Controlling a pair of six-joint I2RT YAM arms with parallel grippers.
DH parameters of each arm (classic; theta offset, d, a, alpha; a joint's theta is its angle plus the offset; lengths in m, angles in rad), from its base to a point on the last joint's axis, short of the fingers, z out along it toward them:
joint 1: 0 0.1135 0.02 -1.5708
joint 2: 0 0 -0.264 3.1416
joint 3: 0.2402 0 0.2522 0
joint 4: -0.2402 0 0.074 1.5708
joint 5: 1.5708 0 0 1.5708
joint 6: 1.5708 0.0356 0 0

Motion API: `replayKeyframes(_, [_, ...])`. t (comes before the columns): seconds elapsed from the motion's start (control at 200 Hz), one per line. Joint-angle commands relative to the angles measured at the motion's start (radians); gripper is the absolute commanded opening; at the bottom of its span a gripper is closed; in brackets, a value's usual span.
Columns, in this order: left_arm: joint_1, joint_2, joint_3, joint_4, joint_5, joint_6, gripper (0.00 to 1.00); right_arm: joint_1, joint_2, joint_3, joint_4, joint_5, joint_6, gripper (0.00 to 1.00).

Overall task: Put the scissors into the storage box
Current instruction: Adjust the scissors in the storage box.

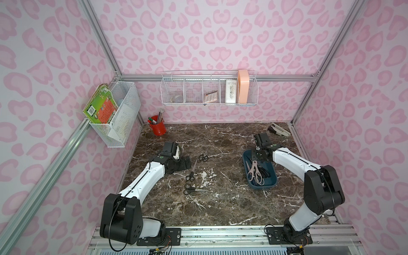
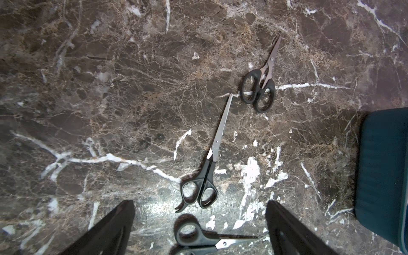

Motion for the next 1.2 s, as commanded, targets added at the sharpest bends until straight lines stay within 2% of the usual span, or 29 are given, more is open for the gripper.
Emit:
replayKeyframes(0.0, [0.001,0.0,0.003,-0.012,-0.009,0.013,0.98,-0.002,0.044,0.029,0.033,0.019,0.007,0.56])
replayKeyframes(0.105, [0.002,-0.003,0.002,-0.015,-0.014,0.015,0.98,-0.006,0.077,0.042,0.039,0.023,0.004,0.55])
replayKeyframes(0.255, [0.001,-0.003,0.001,-0.014,-0.018,0.015,0.98,-0.008,0.097,0.041,0.051,0.01,0.006,0.49])
replayKeyframes(0.3, [0.0,-0.004,-0.001,-0.014,-0.018,0.015,0.97,-0.008,0.096,0.038,0.055,0.01,0.004,0.41])
replayKeyframes(0.34, [0.0,-0.004,-0.002,-0.013,-0.018,0.016,0.98,-0.009,0.099,0.039,0.055,0.008,0.001,0.3])
replayKeyframes(0.395, [0.0,-0.004,-0.001,-0.014,-0.019,0.015,0.98,-0.008,0.104,0.04,0.048,-0.009,-0.004,0.19])
replayKeyframes(0.47, [0.001,-0.004,-0.002,-0.013,-0.019,0.014,0.98,-0.006,0.106,0.04,0.032,-0.019,-0.004,0.15])
replayKeyframes(0.82, [0.001,-0.004,-0.005,-0.004,-0.014,0.011,0.98,0.0,0.105,-0.017,-0.01,-0.031,0.005,0.18])
replayKeyframes(0.89, [0.0,-0.008,-0.009,-0.003,-0.017,0.011,0.98,-0.004,0.12,-0.02,-0.004,-0.026,0.005,0.22])
replayKeyframes(1.03, [0.0,-0.012,-0.009,-0.006,-0.017,0.011,0.98,-0.004,0.12,0.004,-0.001,-0.024,0.002,0.38])
replayKeyframes(1.2, [0.001,-0.015,-0.011,-0.006,-0.027,0.011,0.98,0.018,0.055,0.067,-0.035,0.001,-0.023,0.41])
